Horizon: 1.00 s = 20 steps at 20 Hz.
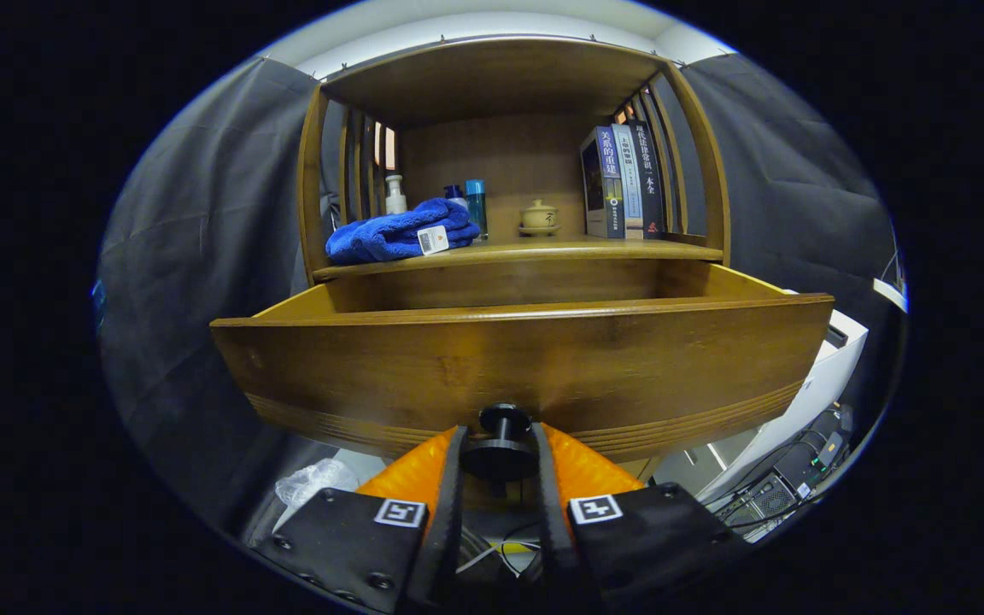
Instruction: Pull open the drawer, take out the items inside it, and place them on the countertop above the cabinet.
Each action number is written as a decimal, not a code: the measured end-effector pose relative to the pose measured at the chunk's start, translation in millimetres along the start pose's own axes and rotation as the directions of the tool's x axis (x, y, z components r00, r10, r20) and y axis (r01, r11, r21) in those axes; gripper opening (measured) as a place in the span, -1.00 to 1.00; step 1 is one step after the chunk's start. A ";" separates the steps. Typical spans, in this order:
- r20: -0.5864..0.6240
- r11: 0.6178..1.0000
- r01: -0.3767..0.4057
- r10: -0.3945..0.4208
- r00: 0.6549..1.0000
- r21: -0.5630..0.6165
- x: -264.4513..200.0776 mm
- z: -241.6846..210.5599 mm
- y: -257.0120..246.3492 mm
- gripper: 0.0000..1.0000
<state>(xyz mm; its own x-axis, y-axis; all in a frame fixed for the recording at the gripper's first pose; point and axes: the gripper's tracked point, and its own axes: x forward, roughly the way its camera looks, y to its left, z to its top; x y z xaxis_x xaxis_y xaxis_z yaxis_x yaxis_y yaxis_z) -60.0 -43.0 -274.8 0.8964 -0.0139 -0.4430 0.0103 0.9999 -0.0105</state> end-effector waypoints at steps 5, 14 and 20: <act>-0.012 0.999 0.008 -0.009 1.000 -0.038 2.6 -8.5 2.8 0.19; 0.106 1.000 0.029 -0.028 0.994 -0.009 -16.9 34.2 -8.4 0.98; 0.336 0.998 0.059 -0.054 0.940 -0.007 -43.3 156.0 -28.5 0.97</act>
<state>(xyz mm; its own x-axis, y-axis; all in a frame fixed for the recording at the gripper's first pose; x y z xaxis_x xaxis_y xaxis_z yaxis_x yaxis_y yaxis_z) -30.1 -70.2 -115.5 0.9912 -0.0650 -0.1151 0.0605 0.9973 -0.0427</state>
